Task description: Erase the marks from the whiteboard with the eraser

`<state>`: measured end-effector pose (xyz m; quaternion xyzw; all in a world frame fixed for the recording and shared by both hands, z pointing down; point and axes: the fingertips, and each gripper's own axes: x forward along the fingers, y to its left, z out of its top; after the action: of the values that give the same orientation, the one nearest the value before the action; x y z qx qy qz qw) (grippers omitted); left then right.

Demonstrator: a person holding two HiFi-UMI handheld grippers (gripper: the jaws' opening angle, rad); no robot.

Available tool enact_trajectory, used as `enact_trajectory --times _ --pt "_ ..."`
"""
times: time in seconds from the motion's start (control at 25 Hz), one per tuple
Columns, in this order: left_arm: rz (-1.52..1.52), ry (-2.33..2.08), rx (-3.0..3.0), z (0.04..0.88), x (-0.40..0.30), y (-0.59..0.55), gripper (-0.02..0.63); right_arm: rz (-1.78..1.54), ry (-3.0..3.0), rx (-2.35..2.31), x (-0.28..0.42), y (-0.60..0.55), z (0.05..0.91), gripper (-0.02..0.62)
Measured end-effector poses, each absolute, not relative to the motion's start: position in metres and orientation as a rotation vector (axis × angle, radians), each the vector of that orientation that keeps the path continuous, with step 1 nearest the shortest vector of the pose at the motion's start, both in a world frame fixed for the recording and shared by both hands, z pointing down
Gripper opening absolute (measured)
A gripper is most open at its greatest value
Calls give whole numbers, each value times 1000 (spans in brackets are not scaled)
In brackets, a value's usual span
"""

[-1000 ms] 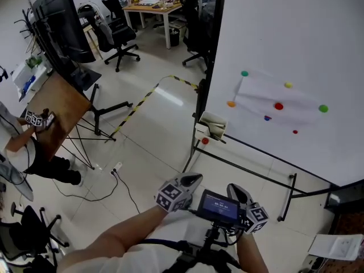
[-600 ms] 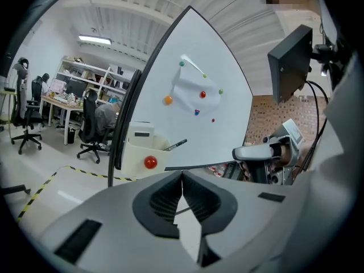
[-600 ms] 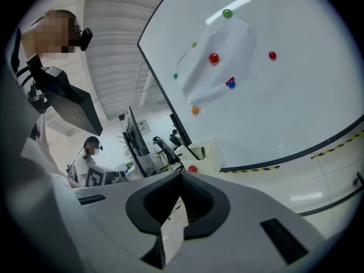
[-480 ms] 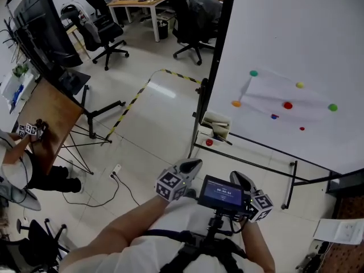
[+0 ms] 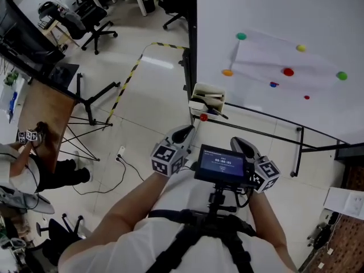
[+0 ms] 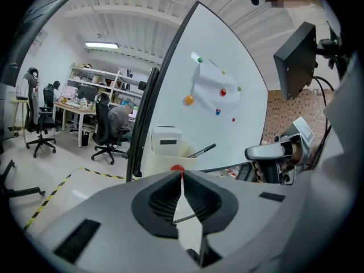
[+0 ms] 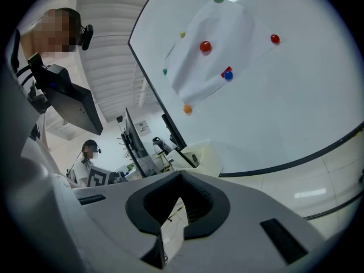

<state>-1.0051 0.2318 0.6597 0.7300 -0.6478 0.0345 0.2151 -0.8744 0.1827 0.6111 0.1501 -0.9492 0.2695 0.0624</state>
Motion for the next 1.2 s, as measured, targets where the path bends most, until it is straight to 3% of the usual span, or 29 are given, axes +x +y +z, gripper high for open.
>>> enact_trajectory --times 0.2,0.6,0.96,1.2 --pt "88 -1835 1965 656 -1005 217 40 775 -2864 362 -877 160 600 17" --pt "137 -2107 1726 651 -1032 180 273 773 -2855 237 -871 117 598 17" --pt "523 -2246 1751 635 -1009 139 272 828 -2853 239 -852 83 602 17" --pt "467 -2195 1845 640 -1009 130 273 853 -2849 250 -850 79 607 17"
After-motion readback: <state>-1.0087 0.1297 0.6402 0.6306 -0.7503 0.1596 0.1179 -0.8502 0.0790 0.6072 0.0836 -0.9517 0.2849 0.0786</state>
